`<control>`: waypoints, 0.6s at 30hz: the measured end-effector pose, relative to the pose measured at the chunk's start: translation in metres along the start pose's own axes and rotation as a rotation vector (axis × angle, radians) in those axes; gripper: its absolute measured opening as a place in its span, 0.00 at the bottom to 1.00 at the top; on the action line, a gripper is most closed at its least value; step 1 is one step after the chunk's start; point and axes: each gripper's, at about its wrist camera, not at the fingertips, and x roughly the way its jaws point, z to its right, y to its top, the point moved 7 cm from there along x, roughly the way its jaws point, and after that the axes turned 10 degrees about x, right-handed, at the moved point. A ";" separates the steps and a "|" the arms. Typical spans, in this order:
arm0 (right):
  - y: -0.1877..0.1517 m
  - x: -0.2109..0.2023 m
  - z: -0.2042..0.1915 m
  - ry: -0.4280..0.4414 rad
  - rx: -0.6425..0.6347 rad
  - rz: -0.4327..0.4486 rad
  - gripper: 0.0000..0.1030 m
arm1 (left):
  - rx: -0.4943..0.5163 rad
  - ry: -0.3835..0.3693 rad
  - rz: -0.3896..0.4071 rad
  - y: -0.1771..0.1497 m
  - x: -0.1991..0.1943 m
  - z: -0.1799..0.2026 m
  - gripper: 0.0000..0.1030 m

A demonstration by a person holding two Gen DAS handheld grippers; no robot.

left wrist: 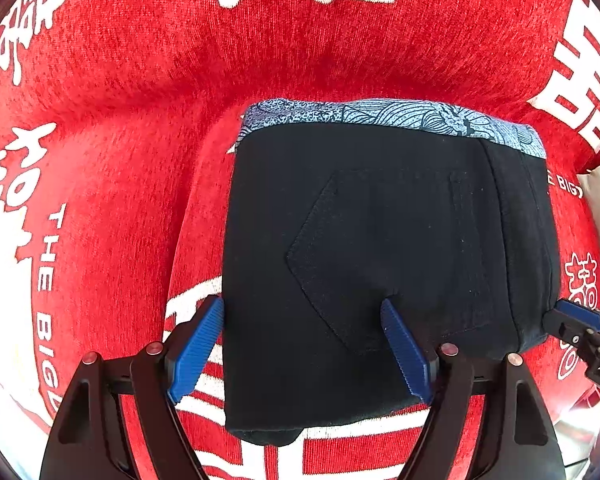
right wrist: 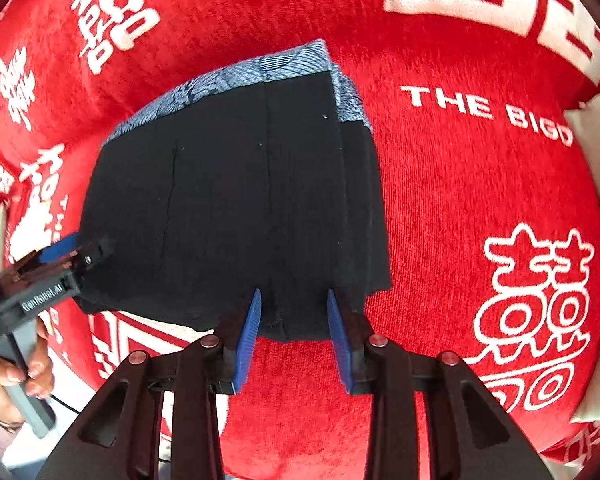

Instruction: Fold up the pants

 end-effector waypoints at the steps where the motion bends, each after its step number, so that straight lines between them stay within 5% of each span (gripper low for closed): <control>1: -0.001 0.002 0.000 -0.009 -0.009 -0.001 0.35 | 0.001 0.003 -0.001 0.000 0.000 0.000 0.79; 4: -0.001 0.009 0.002 -0.009 -0.001 -0.004 0.36 | 0.003 0.005 -0.006 -0.001 0.002 0.002 0.90; 18: -0.012 0.016 0.014 0.018 0.097 0.001 0.39 | 0.031 0.003 -0.010 -0.008 -0.001 0.004 0.90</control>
